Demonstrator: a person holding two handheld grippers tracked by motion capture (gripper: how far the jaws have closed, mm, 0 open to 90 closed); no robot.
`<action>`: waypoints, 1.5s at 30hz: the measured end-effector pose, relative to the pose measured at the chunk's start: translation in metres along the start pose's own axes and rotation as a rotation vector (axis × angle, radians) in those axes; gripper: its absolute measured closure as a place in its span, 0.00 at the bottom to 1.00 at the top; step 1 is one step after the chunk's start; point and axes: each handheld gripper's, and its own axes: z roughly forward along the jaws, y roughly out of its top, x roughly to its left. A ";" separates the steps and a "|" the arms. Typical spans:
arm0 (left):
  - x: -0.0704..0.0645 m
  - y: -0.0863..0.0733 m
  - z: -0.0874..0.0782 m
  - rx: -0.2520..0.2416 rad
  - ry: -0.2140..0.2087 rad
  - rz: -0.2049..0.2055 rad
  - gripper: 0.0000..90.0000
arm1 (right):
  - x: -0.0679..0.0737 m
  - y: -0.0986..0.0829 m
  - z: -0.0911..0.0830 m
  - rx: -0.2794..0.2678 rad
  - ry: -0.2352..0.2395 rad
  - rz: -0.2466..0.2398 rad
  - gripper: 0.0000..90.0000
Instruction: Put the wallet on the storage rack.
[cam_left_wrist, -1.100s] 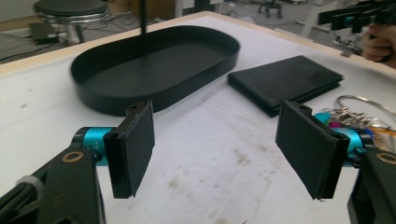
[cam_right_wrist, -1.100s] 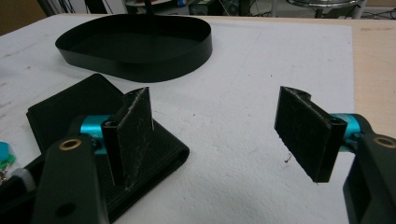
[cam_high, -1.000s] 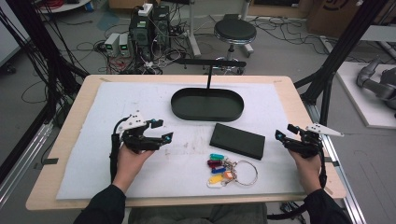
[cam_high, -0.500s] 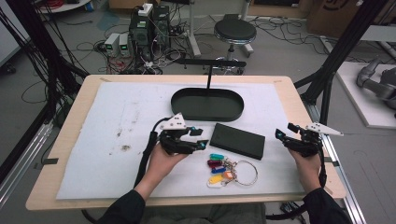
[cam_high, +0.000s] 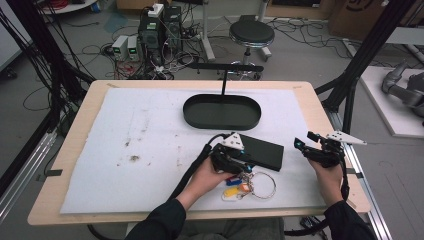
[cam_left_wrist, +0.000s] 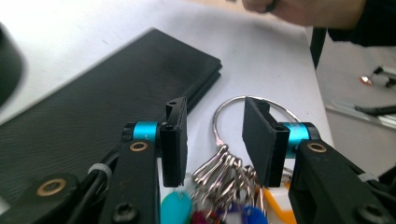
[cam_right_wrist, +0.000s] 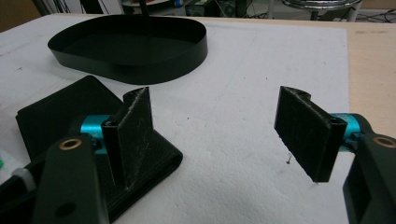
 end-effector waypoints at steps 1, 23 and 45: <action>-0.001 0.001 0.006 0.024 0.001 -0.002 0.69 | 0.000 0.000 0.000 0.000 0.000 -0.004 0.31; -0.017 0.009 0.054 0.214 0.109 0.136 0.95 | 0.001 0.000 -0.001 -0.002 0.002 -0.001 0.32; -0.021 0.012 -0.017 -0.123 0.136 0.178 0.96 | -0.001 0.000 -0.001 -0.011 -0.003 0.003 0.32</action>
